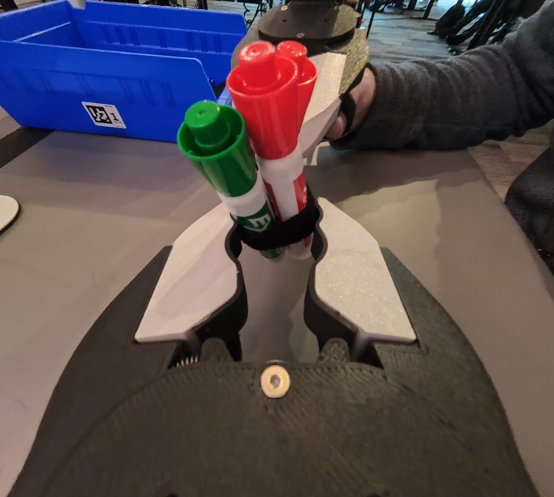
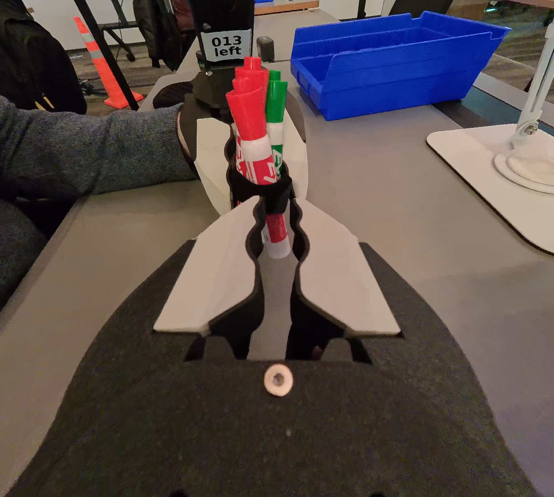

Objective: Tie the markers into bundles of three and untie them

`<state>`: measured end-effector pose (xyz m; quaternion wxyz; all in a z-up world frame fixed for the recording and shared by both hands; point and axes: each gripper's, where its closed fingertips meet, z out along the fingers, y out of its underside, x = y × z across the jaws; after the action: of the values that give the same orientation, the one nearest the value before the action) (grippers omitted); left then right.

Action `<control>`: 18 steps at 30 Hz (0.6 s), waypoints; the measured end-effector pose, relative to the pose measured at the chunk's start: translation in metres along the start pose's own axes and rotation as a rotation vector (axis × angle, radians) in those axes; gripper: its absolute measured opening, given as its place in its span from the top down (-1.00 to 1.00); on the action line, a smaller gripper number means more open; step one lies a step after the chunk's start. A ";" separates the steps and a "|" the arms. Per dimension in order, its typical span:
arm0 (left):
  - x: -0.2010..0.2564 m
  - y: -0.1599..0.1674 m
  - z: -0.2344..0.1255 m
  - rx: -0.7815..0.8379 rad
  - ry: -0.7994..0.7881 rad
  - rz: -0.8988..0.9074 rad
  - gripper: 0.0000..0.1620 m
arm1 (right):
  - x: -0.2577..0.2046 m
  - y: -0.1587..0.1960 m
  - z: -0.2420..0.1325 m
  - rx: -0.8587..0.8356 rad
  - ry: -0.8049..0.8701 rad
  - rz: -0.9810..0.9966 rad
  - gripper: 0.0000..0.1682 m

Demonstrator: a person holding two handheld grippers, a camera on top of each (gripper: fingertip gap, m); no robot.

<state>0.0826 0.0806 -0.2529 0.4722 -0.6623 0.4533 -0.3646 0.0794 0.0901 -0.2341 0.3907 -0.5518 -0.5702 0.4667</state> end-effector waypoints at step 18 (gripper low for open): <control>-0.013 -0.020 -0.003 0.082 -0.106 -0.058 0.11 | 0.012 0.004 0.005 -0.014 0.193 -0.031 1.00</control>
<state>0.0807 0.0949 -0.2334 0.5113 -0.6736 0.3931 -0.3610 0.0742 0.1016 -0.2406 0.4469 -0.5881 -0.5416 0.4013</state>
